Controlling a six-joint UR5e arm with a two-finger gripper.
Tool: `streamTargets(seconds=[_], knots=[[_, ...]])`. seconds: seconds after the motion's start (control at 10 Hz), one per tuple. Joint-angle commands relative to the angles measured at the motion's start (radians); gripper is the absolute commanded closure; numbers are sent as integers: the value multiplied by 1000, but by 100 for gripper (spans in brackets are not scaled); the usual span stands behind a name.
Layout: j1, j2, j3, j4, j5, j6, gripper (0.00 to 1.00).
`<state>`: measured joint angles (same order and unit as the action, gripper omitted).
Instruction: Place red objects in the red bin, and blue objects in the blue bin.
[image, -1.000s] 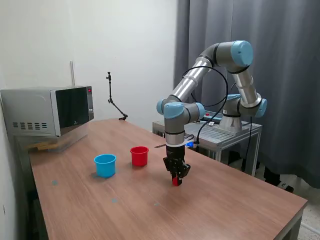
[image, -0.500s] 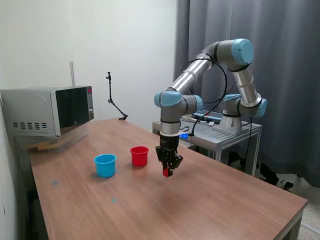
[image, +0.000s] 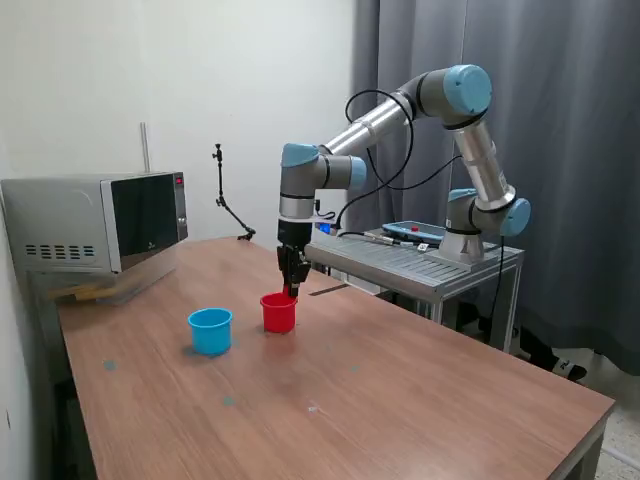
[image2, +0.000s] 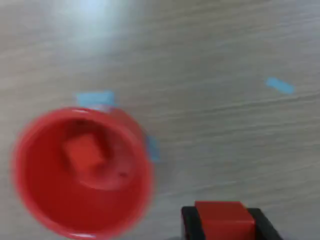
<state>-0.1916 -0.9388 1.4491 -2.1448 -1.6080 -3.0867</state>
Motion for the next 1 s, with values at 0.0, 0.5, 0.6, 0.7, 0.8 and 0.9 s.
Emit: streamTargets(seconds=[0.0, 0.5, 0.6, 0.7, 0.8, 0.9], knots=[[-74, -21, 46, 5, -1, 43, 100], [-100, -29, 60, 6, -15, 63, 100], [-100, -29, 63, 6, -15, 63, 100], [-101, -29, 65, 6, -15, 63, 100], [-104, -31, 65, 6, -13, 63, 100], [-106, -31, 65, 6, -13, 63, 100]])
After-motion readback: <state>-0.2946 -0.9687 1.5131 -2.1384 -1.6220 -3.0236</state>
